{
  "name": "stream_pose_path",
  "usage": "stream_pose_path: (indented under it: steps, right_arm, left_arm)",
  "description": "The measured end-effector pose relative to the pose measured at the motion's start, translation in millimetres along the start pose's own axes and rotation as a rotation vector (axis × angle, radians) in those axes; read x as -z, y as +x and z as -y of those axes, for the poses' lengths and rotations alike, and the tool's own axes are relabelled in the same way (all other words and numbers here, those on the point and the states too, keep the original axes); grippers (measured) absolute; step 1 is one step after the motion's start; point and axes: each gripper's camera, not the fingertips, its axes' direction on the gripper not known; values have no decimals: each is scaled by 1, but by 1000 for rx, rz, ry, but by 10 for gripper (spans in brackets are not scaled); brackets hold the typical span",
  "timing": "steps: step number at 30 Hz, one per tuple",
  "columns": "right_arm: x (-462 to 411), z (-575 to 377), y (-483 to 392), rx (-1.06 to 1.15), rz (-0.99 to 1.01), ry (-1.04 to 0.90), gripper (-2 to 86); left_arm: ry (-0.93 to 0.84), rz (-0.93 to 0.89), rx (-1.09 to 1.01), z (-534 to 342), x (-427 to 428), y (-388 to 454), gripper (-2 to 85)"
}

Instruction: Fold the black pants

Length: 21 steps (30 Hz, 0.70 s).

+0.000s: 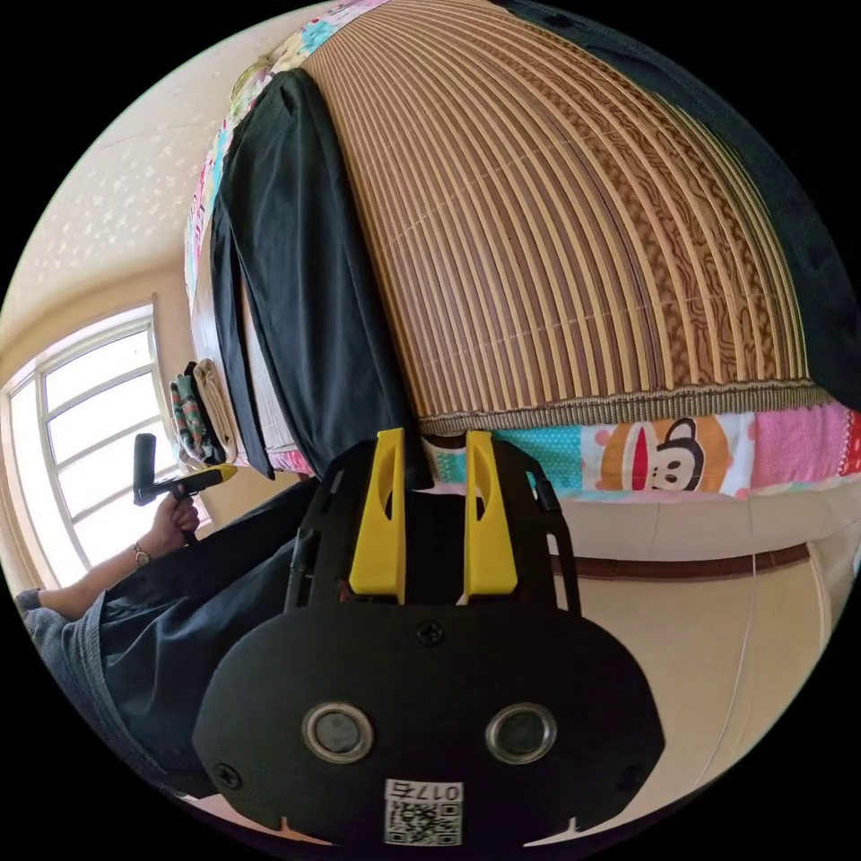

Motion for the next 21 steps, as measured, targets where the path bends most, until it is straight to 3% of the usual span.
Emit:
stream_pose_path:
  steps: [7,13,18,21]
  right_arm:
    - [0,-43,5,62,131,-42,98]
    - [-13,-55,38,6,273,-131,48]
    - [30,-104,21,246,627,-52,30]
    - [55,-134,-17,398,640,-20,28]
  left_arm:
    - [11,10,12,-25,0,-16,-5]
    - [-23,25,-2,-43,-12,-26,-5]
    - [-17,26,-56,-48,-10,-16,-2]
    - [35,-30,-137,-45,4,6,8]
